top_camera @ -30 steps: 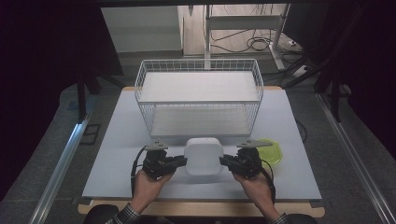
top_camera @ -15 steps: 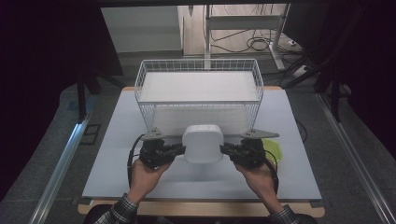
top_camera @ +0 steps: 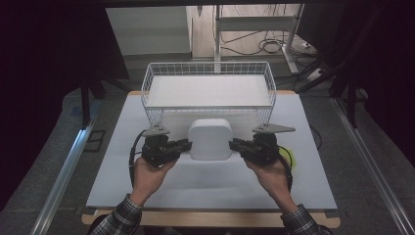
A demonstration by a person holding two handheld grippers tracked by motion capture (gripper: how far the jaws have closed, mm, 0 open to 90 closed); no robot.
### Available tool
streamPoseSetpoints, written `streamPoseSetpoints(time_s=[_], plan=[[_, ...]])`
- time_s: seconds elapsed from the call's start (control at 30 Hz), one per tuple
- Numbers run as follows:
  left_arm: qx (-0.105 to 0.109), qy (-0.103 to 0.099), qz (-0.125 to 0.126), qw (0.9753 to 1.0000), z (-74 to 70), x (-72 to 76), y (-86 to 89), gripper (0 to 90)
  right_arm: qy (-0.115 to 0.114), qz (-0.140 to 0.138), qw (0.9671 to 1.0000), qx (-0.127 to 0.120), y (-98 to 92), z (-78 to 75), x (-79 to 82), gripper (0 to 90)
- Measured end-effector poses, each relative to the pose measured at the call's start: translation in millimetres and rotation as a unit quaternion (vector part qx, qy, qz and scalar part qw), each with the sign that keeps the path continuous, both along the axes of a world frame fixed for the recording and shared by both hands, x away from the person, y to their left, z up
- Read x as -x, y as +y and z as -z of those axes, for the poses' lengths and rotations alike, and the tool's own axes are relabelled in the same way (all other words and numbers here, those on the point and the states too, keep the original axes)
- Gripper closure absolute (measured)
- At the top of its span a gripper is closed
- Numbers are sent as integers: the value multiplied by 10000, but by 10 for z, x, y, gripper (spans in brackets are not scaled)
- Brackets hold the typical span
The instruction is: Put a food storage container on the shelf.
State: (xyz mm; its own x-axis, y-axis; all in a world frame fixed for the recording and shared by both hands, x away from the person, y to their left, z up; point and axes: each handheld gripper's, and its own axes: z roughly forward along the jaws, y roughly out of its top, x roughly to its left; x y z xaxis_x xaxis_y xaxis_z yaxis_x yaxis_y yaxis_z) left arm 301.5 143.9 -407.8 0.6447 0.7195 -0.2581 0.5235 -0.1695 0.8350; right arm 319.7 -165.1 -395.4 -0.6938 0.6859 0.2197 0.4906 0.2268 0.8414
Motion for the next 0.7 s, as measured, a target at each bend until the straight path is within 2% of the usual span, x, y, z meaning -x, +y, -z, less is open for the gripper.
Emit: streamPoseSetpoints(time_s=[0.27, 0.57, 0.7], plan=[[52, -74, -78, 9999, -127, -93, 16, 785, -101, 5, 9999, -21, 30, -166, -112, 787], [-23, -302, -130, 9995, -421, -191, 37, 784, -291, 29, 9995, -98, 62, -392, -198, 787], [-43, -368, -172, 9992, -541, -239, 48, 784, -294, 40, 9994, -175, 72, -487, -253, 787]])
